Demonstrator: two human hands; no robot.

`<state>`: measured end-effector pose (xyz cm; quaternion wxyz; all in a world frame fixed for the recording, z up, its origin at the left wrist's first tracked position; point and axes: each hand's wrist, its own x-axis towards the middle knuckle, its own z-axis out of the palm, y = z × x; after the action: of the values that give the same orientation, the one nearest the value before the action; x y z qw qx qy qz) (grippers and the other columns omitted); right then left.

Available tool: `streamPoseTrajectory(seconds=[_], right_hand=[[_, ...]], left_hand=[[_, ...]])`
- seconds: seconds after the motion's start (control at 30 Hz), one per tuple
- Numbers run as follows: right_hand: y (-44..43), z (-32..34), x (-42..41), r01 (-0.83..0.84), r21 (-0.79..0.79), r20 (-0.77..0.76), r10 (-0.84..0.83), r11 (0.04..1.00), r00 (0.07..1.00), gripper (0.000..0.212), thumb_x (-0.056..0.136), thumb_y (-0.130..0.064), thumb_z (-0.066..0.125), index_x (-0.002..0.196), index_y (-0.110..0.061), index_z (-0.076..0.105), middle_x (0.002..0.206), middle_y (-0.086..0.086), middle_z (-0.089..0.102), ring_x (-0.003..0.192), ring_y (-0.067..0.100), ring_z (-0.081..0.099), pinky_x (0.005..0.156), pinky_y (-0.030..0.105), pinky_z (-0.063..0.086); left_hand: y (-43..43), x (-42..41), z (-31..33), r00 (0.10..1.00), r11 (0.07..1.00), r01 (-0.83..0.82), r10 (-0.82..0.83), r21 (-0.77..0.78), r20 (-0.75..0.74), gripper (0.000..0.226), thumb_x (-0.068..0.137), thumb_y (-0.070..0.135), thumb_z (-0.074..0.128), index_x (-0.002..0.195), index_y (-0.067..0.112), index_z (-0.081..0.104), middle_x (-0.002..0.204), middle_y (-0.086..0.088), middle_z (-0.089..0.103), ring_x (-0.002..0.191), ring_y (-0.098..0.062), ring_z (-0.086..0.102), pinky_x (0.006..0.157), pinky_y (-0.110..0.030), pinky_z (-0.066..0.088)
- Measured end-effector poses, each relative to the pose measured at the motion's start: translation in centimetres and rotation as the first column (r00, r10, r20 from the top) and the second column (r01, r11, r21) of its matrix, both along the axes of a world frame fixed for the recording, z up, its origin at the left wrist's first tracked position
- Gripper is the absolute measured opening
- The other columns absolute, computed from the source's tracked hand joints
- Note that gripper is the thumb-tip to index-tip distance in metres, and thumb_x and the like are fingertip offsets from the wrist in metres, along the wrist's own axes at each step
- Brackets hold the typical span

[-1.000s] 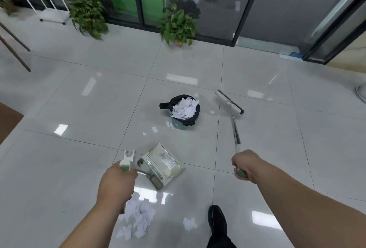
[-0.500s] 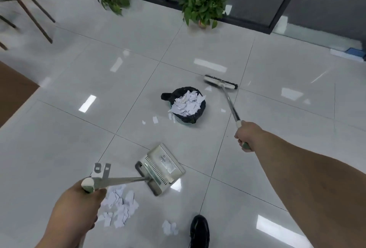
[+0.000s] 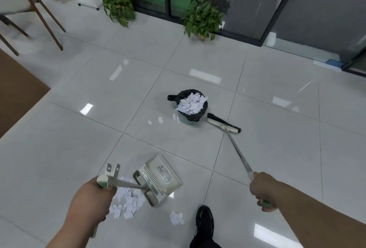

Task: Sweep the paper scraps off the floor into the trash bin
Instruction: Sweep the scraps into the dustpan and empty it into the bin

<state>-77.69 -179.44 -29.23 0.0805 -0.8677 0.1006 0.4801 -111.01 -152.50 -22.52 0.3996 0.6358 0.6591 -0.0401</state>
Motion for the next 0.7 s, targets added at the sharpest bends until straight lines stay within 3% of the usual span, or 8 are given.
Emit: streamPoseTrajectory(seconds=[0.1,0.23,0.33,0.47,0.63,0.7], right_hand=[[-1.6,2.0,-6.9,0.046,0.007,-0.087,-0.046,0.999,0.995,0.024,0.092,-0.007,0.051,0.113,-0.003,0.061,0.074,0.011,0.058,0.054,0.021,0.057,0.046,0.024,0.049],[-3.2,5.1,-18.3,0.129,0.057,-0.197,-0.115,0.990,0.974,0.021,0.087,0.003,0.053,0.106,0.000,0.062,0.065,0.010,0.057,0.056,0.020,0.052,0.051,0.022,0.047],[-3.3,8.0,-25.1,0.154,0.111,-0.212,-0.128,0.982,0.969,0.024,0.085,0.003,0.054,0.107,-0.005,0.059,0.073,0.011,0.053,0.051,0.021,0.051,0.048,0.023,0.048],[-2.3,11.7,-30.3,0.127,0.193,-0.203,-0.087,0.973,0.975,0.016,0.089,-0.005,0.056,0.105,-0.009,0.056,0.059,0.007,0.055,0.041,0.017,0.048,0.048,0.020,0.047],[0.8,12.4,-33.2,0.163,0.349,-0.116,-0.130,0.923,0.985,0.050,0.091,-0.005,0.054,0.132,-0.033,0.046,0.064,0.007,0.056,0.044,0.018,0.049,0.049,0.023,0.048],[3.1,11.4,-32.9,0.146,0.377,-0.078,-0.126,0.915,0.989,0.058,0.092,-0.003,0.052,0.141,-0.032,0.044,0.069,0.009,0.054,0.044,0.018,0.048,0.049,0.023,0.048]], left_hand=[[0.0,-5.4,0.4,0.999,1.000,0.027,-0.027,-0.001,0.021,0.007,0.090,0.009,0.058,0.086,0.012,0.063,0.061,-0.011,0.060,0.042,-0.027,0.052,0.049,-0.032,0.047],[-0.1,-13.7,1.8,0.996,0.999,0.046,-0.048,0.022,0.069,0.006,0.090,0.009,0.058,0.086,0.011,0.063,0.062,-0.011,0.058,0.044,-0.027,0.051,0.050,-0.032,0.046],[-0.3,-19.3,3.3,0.993,1.000,0.009,-0.011,0.021,0.114,0.006,0.090,0.008,0.058,0.088,0.011,0.063,0.063,-0.012,0.057,0.044,-0.027,0.050,0.050,-0.031,0.045],[-1.0,-24.7,4.8,0.986,0.999,-0.042,0.043,-0.005,0.164,0.010,0.088,0.004,0.057,0.087,0.011,0.063,0.063,-0.012,0.055,0.044,-0.026,0.047,0.050,-0.030,0.042],[-2.2,-28.6,5.2,0.980,0.997,-0.078,0.073,0.019,0.187,0.013,0.086,0.003,0.054,0.077,0.011,0.059,0.056,-0.008,0.052,0.041,-0.025,0.044,0.049,-0.029,0.041],[-2.5,-29.6,4.7,0.979,0.995,-0.095,0.089,0.024,0.183,0.015,0.085,0.003,0.054,0.075,0.015,0.057,0.054,-0.006,0.052,0.041,-0.025,0.045,0.050,-0.030,0.043]])
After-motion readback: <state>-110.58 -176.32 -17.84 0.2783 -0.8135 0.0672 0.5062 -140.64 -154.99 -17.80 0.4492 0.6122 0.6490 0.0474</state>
